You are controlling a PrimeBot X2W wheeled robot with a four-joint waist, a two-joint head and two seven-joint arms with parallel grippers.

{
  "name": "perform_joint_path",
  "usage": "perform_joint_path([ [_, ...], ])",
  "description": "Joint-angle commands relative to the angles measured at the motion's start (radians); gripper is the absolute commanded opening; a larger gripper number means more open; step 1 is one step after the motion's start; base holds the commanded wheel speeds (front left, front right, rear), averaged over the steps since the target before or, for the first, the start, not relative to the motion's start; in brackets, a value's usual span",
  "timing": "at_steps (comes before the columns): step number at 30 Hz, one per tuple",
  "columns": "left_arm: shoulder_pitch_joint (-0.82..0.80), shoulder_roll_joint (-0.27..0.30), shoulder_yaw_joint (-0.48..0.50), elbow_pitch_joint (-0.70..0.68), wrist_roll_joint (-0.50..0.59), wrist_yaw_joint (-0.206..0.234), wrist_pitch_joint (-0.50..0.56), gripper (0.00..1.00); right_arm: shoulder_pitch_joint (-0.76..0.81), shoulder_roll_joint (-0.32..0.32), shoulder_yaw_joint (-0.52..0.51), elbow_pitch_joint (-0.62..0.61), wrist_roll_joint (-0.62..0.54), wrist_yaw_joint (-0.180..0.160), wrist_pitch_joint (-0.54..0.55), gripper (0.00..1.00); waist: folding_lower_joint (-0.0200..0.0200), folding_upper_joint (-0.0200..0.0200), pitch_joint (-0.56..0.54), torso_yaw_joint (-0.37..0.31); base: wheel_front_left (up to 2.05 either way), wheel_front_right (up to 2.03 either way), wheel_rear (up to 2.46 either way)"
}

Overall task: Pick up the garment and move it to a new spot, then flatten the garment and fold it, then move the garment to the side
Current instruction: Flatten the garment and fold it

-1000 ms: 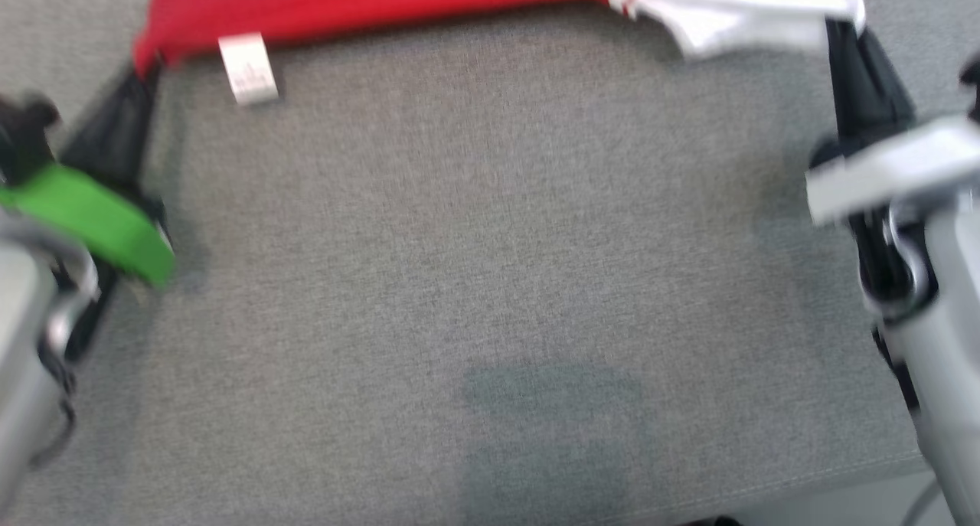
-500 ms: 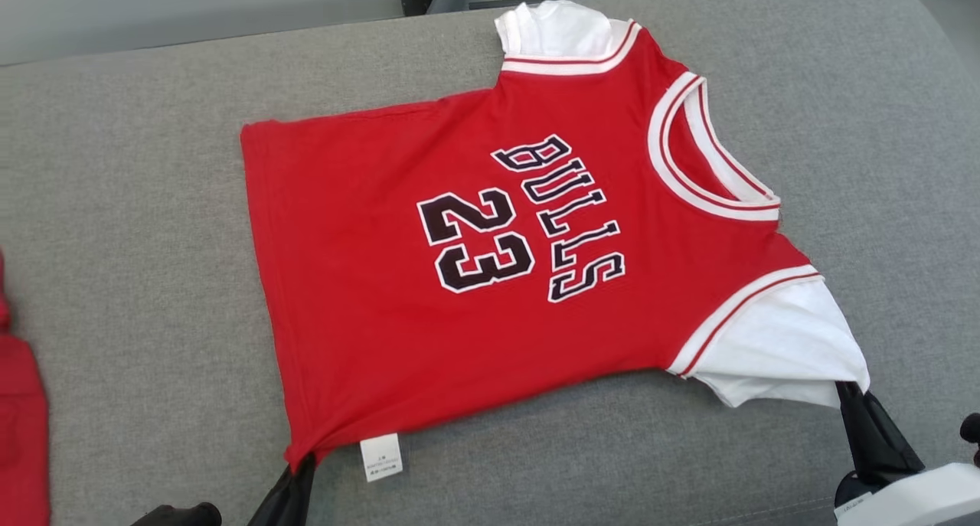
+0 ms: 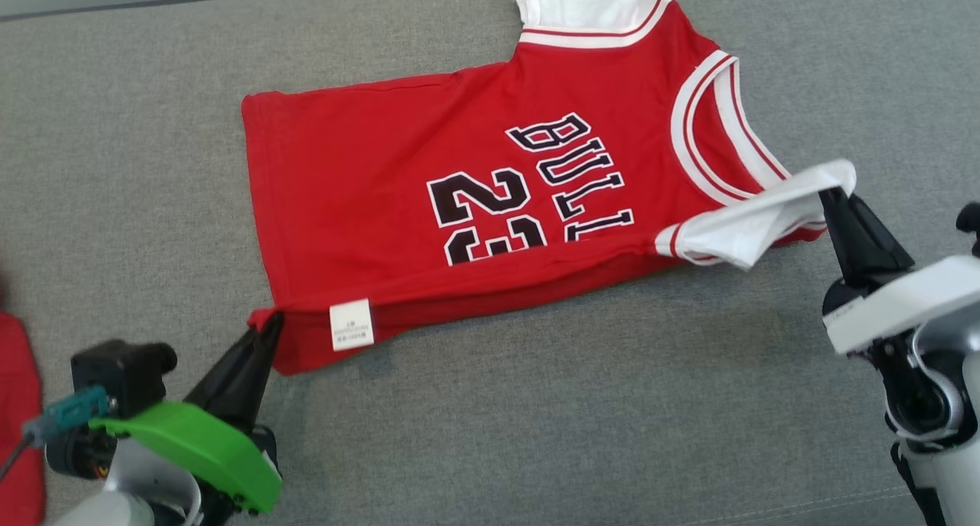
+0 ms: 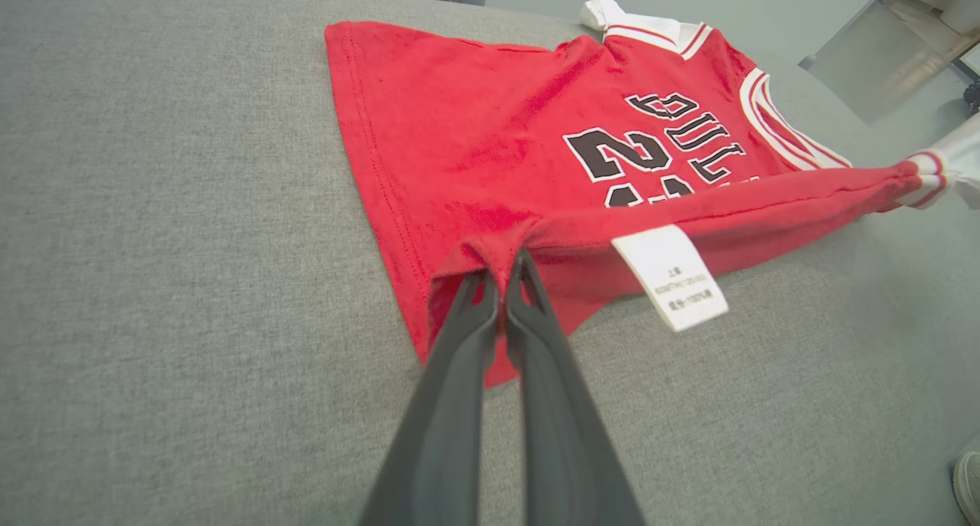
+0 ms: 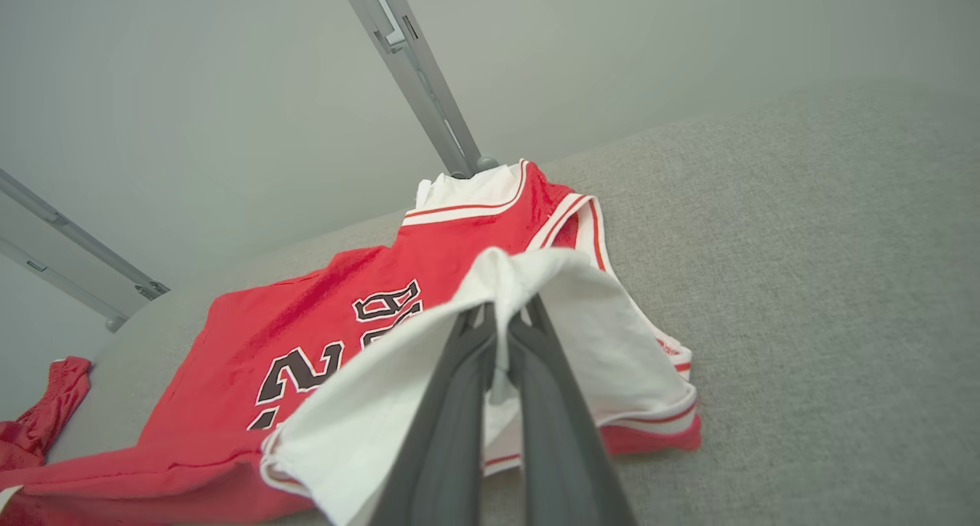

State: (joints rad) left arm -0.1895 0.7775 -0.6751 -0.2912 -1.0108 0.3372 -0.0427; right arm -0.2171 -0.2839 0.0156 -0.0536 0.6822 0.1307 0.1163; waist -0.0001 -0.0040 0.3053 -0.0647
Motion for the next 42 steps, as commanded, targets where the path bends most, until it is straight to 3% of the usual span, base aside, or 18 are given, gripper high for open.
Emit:
perform_joint_path([
  [1, -0.052, -0.006, 0.006, 0.020, -0.011, -0.016, 0.025, 0.00, -0.050, -0.005, 0.005, 0.031, -0.013, 0.000, 0.013, 0.00, 0.0001, 0.0040, 0.034, 0.021, 0.00, 0.00, 0.00],
  [6, -0.290, -0.087, -0.038, 0.215, -0.005, -0.102, 0.166, 0.00, -0.283, 0.008, 0.037, 0.241, -0.071, 0.000, 0.045, 0.00, 0.0001, 0.0040, 0.117, 0.061, 0.00, 0.00, 0.00],
  [12, -0.443, -0.183, -0.096, 0.454, 0.035, -0.183, 0.215, 0.00, -0.417, 0.029, 0.084, 0.441, -0.133, 0.000, -0.009, 0.00, 0.0001, 0.0040, 0.149, 0.077, 0.00, 0.00, 0.00],
  [13, -0.456, -0.194, -0.104, 0.483, 0.035, -0.192, 0.219, 0.00, -0.431, 0.030, 0.093, 0.460, -0.143, 0.000, -0.027, 0.08, 0.0001, 0.0040, 0.149, 0.077, 0.00, 0.00, 0.00],
  [14, -0.465, -0.204, -0.105, 0.510, 0.034, -0.196, 0.219, 0.00, -0.439, 0.031, 0.105, 0.478, -0.148, 0.000, -0.042, 0.62, 0.0001, 0.0040, 0.148, 0.075, 0.00, 0.00, 0.00],
  [15, -0.468, -0.211, -0.106, 0.534, 0.032, -0.202, 0.214, 0.00, -0.444, 0.031, 0.115, 0.494, -0.146, 0.000, -0.054, 1.00, 0.0001, 0.0040, 0.145, 0.073, 0.00, 0.00, 0.00],
  [16, -0.466, -0.215, -0.105, 0.553, 0.030, -0.203, 0.209, 0.15, -0.445, 0.027, 0.127, 0.505, -0.143, 0.000, -0.066, 1.00, 0.0001, 0.0040, 0.141, 0.070, 0.00, 0.00, 0.00],
  [17, -0.461, -0.218, -0.105, 0.563, 0.026, -0.208, 0.203, 0.46, -0.445, 0.018, 0.137, 0.513, -0.141, 0.000, -0.076, 1.00, 0.0001, 0.0040, 0.135, 0.068, 0.00, 0.00, 0.00],
  [18, -0.454, -0.220, -0.100, 0.570, 0.021, -0.209, 0.194, 1.00, -0.441, 0.009, 0.146, 0.515, -0.139, 0.000, -0.087, 1.00, 0.0001, 0.0040, 0.128, 0.067, 0.00, 0.00, 0.00],
  [23, -0.408, -0.208, -0.083, 0.524, 0.002, -0.219, 0.155, 1.00, -0.395, -0.045, 0.176, 0.462, -0.155, 0.000, -0.120, 1.00, 0.0001, 0.0040, 0.086, 0.056, 0.00, 0.00, 0.00],
  [25, -0.365, -0.177, -0.087, 0.466, 0.003, -0.212, 0.149, 1.00, -0.359, -0.074, 0.178, 0.415, -0.168, 0.000, -0.101, 1.00, 0.0001, 0.0040, 0.063, 0.045, 0.00, 0.00, 0.00],
  [32, -0.226, -0.080, -0.080, 0.274, -0.028, -0.128, 0.183, 1.00, -0.219, -0.159, 0.134, 0.280, -0.243, 0.000, 0.109, 1.00, 0.0001, 0.0040, 0.064, 0.025, 0.00, 0.00, 0.00],
  [36, -0.207, -0.071, -0.090, 0.269, -0.026, -0.098, 0.206, 1.00, -0.193, -0.151, 0.107, 0.269, -0.292, 0.000, 0.186, 1.00, 0.0001, 0.0040, 0.088, 0.021, 0.00, 0.00, 0.00],
  [42, -0.229, -0.087, -0.113, 0.317, -0.044, -0.121, 0.252, 1.00, -0.222, -0.112, 0.107, 0.320, -0.343, 0.000, 0.252, 1.00, 0.0001, 0.0040, 0.108, 0.029, 0.00, 0.00, 0.00],
])
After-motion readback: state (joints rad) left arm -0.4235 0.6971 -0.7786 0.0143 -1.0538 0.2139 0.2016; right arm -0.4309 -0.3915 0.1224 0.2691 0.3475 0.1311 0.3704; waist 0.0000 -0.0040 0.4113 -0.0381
